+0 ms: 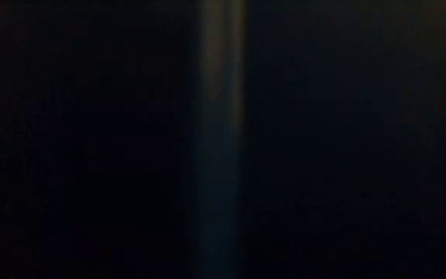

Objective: Pick and place slides into bin
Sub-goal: Put the bottom black slipper into the blue bin

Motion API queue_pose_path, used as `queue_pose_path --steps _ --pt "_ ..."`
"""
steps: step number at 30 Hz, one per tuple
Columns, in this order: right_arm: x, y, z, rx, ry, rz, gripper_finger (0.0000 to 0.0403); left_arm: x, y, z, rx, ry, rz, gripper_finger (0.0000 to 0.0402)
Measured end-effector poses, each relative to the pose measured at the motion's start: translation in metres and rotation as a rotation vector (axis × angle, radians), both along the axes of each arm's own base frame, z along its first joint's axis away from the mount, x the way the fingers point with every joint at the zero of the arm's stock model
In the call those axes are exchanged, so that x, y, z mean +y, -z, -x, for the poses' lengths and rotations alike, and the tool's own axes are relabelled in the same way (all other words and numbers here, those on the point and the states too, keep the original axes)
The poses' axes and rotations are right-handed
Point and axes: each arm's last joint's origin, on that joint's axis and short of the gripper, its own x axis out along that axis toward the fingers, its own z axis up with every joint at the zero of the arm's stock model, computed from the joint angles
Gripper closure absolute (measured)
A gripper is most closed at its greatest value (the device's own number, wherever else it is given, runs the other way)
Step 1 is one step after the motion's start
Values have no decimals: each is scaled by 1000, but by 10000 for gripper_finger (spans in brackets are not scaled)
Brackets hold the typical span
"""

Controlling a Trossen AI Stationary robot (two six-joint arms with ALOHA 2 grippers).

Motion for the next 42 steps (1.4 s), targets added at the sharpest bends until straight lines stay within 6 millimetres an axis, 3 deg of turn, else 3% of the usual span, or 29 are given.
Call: queue_pose_path --steps 6,15,23,28,32,36,42 --pt "1 -2 -1 -14 -63 27 155 -31 -26 0 6 157 198 401" --pt "10 -14 -5 -137 -239 -26 155 -71 -90 -1 -92 320 448 401" --pt "15 -14 -4 -144 -334 -111 155 -80 -137 11 6 319 648 401" --pt "19 -18 -4 -172 -418 -251 155 -83 -178 14 -48 336 770 401" --pt "22 -29 -5 -272 -510 -318 155 -78 -218 16 -231 366 765 401" --pt "26 -39 -3 -360 -601 -372 155 -68 -250 21 -454 421 628 401" --pt "39 -52 4 -459 -713 -443 155 -54 -280 22 -678 493 458 401"
